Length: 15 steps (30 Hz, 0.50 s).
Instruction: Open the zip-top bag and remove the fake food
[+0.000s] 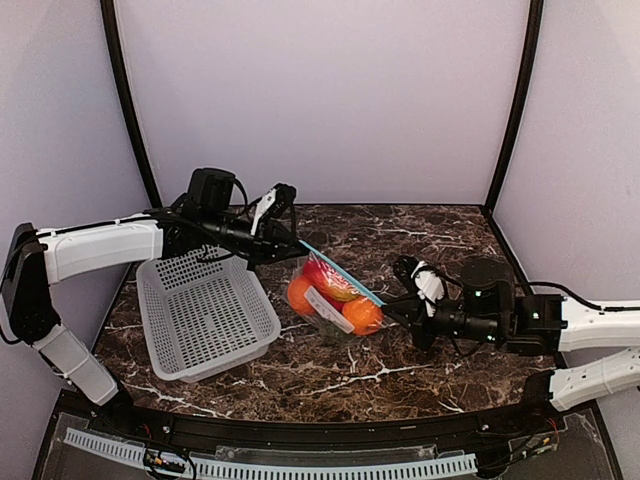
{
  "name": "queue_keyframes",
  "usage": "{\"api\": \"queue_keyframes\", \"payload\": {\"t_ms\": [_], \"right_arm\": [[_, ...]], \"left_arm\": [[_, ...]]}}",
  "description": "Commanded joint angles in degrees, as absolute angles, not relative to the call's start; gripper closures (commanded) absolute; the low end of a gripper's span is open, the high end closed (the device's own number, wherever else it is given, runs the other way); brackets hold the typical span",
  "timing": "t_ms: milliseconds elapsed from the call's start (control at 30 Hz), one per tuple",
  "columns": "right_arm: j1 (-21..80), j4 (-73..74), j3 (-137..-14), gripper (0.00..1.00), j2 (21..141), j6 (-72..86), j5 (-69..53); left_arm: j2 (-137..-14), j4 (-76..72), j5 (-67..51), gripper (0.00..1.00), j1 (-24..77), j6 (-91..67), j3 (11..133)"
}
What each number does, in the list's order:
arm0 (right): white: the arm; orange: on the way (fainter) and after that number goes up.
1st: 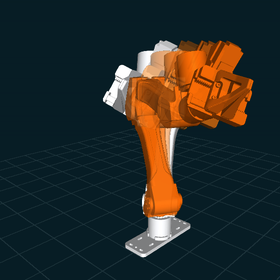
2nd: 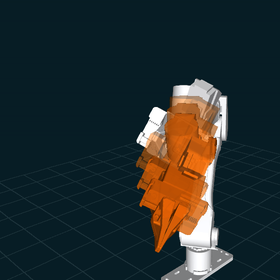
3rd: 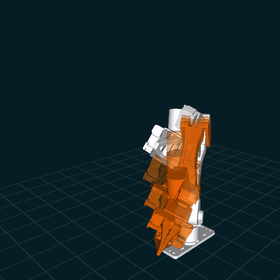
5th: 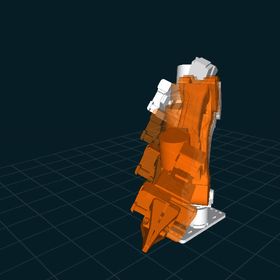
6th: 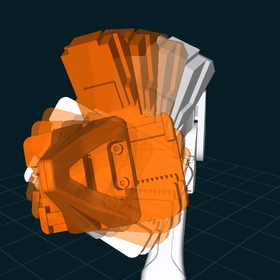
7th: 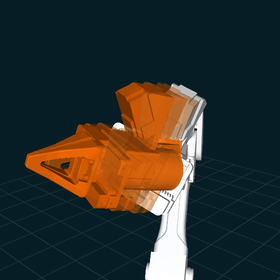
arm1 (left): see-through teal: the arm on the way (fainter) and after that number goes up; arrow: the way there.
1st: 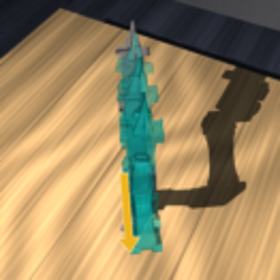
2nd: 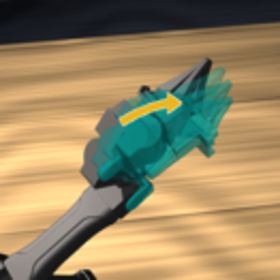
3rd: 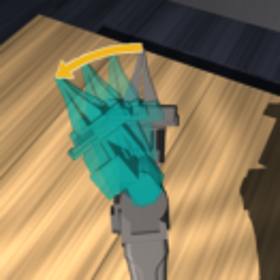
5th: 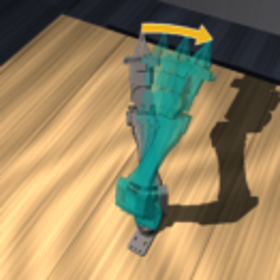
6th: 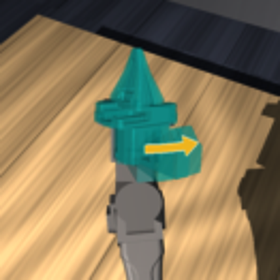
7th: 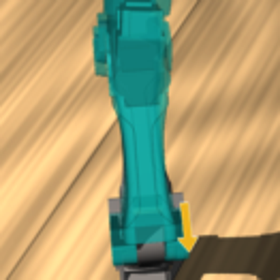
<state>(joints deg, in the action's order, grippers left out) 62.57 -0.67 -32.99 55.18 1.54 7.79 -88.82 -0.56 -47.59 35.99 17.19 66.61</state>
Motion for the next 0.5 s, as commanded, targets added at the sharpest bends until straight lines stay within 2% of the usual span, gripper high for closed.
{"api": "queue_keyframes", "payload": {"t_ms": [0,467], "right_arm": [[62.26,5.33,-30.61,1.0,51.94,5.39,8.74],[62.31,8.33,-29.59,0.98,50.06,8.17,6.46]], "left_arm": [[-87.95,-2.48,-47.72,0.99,33.77,17.41,68.7],[-89.04,-2.22,-48.5,0.99,32.78,17.83,70.03]]}}
